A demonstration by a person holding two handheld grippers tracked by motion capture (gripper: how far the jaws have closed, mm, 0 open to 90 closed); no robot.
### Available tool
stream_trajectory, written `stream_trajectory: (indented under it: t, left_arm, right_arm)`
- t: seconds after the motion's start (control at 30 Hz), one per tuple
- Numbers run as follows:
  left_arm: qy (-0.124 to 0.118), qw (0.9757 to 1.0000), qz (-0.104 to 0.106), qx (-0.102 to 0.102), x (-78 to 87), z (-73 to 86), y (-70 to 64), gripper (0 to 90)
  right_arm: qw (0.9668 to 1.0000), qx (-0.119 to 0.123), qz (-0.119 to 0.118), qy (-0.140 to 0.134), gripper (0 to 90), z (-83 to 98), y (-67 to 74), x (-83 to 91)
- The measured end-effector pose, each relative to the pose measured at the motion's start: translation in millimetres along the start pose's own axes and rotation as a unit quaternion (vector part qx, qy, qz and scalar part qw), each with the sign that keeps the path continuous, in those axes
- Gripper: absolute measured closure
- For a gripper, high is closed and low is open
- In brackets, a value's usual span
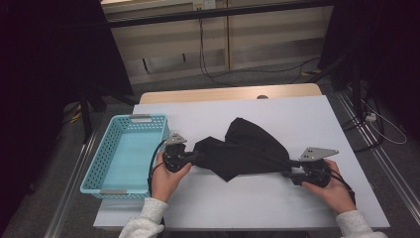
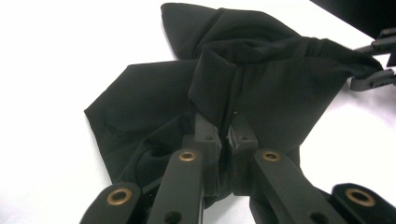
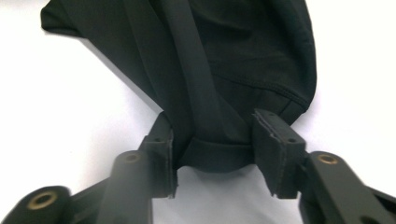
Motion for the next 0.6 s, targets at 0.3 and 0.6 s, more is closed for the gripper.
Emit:
stream_trajectory:
  t: [0.3,0.6]
  left_arm:
    - [0.002,1.0000,0.004,0.003,1.3,-3.2,-0.1,85.7]
    - [-0.007,0.9999,0.007,-0.003,6.8,-10.3,-5.6,85.9]
  right_arm:
    - [0.9987,-0.032,-0.010,-0.037,82.4,-7.8,-4.7,10.5]
    - [0.9957,-0.080,-0.010,-0.046,83.0,-12.0,-10.6,17.1]
Point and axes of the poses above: each handheld gripper's, and its own axes: x roughly backward along the jaws, z roughly out of its underside, y roughly to its left, the point moved 1 cm from there along -x, roughly forward along the jaws, and after that the axes turned 8 degrees about -y, right-handed, at the moved point
